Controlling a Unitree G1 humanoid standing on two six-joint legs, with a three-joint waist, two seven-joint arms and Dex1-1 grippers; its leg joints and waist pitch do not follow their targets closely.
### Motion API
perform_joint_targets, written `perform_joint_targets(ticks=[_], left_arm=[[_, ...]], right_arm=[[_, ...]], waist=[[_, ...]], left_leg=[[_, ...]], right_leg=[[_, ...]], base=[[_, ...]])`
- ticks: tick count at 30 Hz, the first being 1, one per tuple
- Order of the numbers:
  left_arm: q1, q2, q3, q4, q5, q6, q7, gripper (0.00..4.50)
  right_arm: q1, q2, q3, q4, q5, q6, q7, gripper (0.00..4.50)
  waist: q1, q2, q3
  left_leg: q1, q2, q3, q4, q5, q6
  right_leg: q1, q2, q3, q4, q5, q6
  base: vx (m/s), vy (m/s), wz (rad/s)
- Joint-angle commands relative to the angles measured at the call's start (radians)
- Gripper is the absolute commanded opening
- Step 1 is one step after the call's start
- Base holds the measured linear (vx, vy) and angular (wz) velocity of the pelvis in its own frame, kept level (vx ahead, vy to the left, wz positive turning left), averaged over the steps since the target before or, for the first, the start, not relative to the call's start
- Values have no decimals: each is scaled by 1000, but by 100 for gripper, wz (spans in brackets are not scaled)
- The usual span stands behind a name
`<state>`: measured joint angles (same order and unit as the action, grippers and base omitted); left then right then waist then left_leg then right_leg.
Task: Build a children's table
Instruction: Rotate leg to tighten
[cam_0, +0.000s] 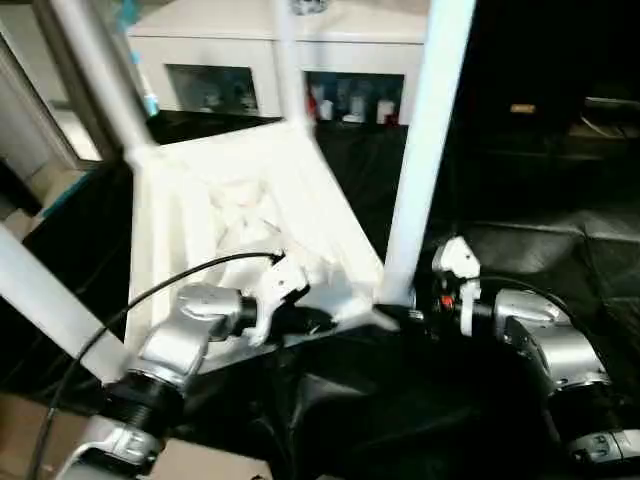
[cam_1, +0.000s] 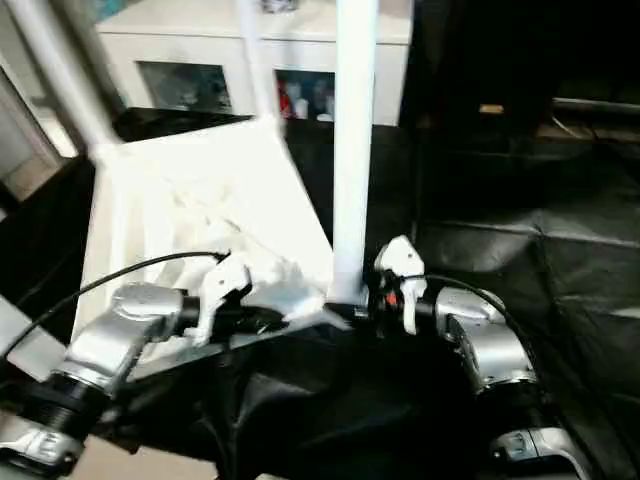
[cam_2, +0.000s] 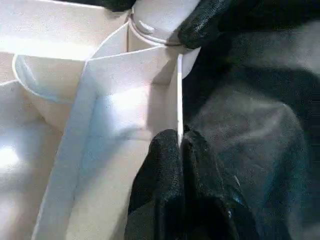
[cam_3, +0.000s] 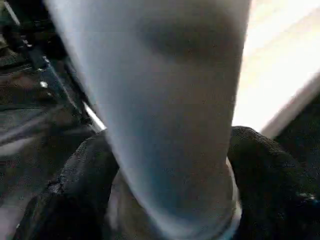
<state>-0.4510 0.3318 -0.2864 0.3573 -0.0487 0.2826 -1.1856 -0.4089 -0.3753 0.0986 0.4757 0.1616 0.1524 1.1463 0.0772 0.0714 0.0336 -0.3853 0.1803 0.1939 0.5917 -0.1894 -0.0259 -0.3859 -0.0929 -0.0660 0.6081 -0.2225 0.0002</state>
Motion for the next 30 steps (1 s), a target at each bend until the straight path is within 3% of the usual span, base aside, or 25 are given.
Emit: perform_joint_targets(ticks=[1, 3, 4, 6, 7, 10, 11, 12, 13, 14, 15, 16, 19, 21, 22, 23, 24, 27, 30], left_arm=[[-23, -15, -50, -1, -12, -12, -52, 0], [-37, -18, -39, 20, -6, -21, -33, 0], [-44, -20, -32, 29, -4, -25, -20, 0], [-48, -23, -22, 33, -8, -23, -2, 0], [-46, -28, -16, 31, -6, -20, 13, 0], [-38, -49, -3, 25, 5, -9, 81, 0], [-38, -49, -3, 25, 5, -8, 82, 0], [-37, -56, -1, 27, 10, -6, 101, 0], [-42, -92, 19, 35, 26, 4, 195, 0], [-42, -94, 20, 36, 26, 5, 200, 0], [-48, -132, 37, 49, 35, 8, 278, 0], [-50, -149, 43, 53, 37, 8, 306, 0], [-44, -205, 60, 45, 22, 21, 367, 0], [-24, -237, 46, 21, 16, 27, 383, 0], [-18, -243, 40, 13, 15, 28, 384, 0], [-11, -250, 30, 3, 15, 27, 377, 0], [-6, -249, 16, -3, 15, 19, 352, 0], [-11, -233, 5, 4, 16, -5, 320, 0], [-18, -218, 1, 10, 15, -18, 297, 0]], right_arm=[[5, 12, 47, 28, -7, 35, 21, 334], [9, 16, 50, 25, -8, 40, 27, 322], [12, 20, 53, 24, -9, 42, 28, 308], [19, 25, 61, 21, -2, 47, 27, 299], [23, 38, 57, 21, -1, 50, 4, 290], [26, 87, 35, 53, -33, 30, -127, 265], [25, 88, 35, 54, -34, 30, -130, 260], [23, 100, 28, 67, -46, 21, -173, 260], [12, 151, -7, 118, -64, 22, -322, 258], [11, 153, -9, 120, -65, 22, -329, 256], [7, 195, -34, 145, -68, 35, -427, 255], [7, 211, -41, 149, -68, 41, -460, 254], [21, 252, -32, 131, -77, 45, -511, 253], [38, 281, -18, 104, -67, 26, -496, 253], [43, 289, -15, 98, -59, 20, -484, 288], [44, 287, -8, 93, -66, 4, -482, 309], [40, 271, -9, 89, -68, -3, -468, 323], [42, 219, -17, 60, -50, -20, -407, 325], [54, 153, -26, 23, -24, -19, -327, 325]], waist=[[0, -13, -48], [4, -23, -47], [6, -22, -46], [8, -23, -49], [12, -15, -50], [12, -28, -49], [12, -28, -49], [9, -23, -45], [9, -31, -43], [3, -26, -38], [0, -30, -37], [-5, -27, -35], [-8, -23, -35], [-8, -33, -37], [-9, -33, -37], [-11, -20, -39], [-13, -25, -41], [-13, -18, -46], [2, -21, -51]], left_leg=[[22, 60, -21, -70, -172, 95], [25, 60, -21, -75, -195, 58], [25, 60, -20, -75, -195, 50], [24, 58, -20, -73, -180, 49], [23, 58, -22, -72, -169, 50], [19, 56, -21, -71, -160, 57], [19, 56, -21, -71, -160, 57], [21, 55, -22, -75, -194, 41], [20, 55, -24, -79, -209, 36], [20, 56, -25, -85, -239, 16], [21, 56, -28, -87, -258, 4], [25, 54, -32, -93, -311, -26], [32, 55, -32, -96, -335, -36], [28, 51, -31, -95, -323, -20], [27, 51, -31, -94, -316, -13], [28, 51, -29, -92, -302, -6], [21, 49, -30, -91, -273, 6], [23, 48, -27, -85, -236, 27], [23, 49, -22, -74, -182, 69]], right_leg=[[35, -58, 39, -68, -116, -271], [36, -60, 43, -69, -149, -257], [34, -60, 45, -70, -145, -253], [36, -61, 45, -66, -112, -253], [36, -62, 45, -64, -88, -256], [39, -64, 44, -64, -71, -256], [39, -64, 44, -64, -71, -256], [35, -67, 45, -71, -134, -250], [36, -68, 45, -75, -165, -243], [34, -69, 46, -79, -223, -230], [34, -69, 45, -81, -260, -220], [33, -70, 45, -89, -353, -185], [26, -65, 49, -95, -342, -170], [30, -66, 53, -96, -321, -164], [30, -66, 54, -96, -315, -164], [29, -64, 54, -97, -284, -167], [35, -62, 53, -91, -237, -177], [35, -61, 54, -86, -186, -192], [39, -58, 54, -81, -116, -210]], base=[[0, 0, 0], [0, 0, 0], [0, 0, 0], [0, 0, 0], [0, 0, 0], [0, 0, 0], [0, 0, 0], [0, 0, 0], [0, 0, 0], [0, 0, 0], [0, 0, 0], [0, 0, 0], [0, 0, 0], [0, 0, 0], [0, 0, 0], [0, 0, 0], [0, 0, 0], [0, 0, 0], [0, 0, 0]])
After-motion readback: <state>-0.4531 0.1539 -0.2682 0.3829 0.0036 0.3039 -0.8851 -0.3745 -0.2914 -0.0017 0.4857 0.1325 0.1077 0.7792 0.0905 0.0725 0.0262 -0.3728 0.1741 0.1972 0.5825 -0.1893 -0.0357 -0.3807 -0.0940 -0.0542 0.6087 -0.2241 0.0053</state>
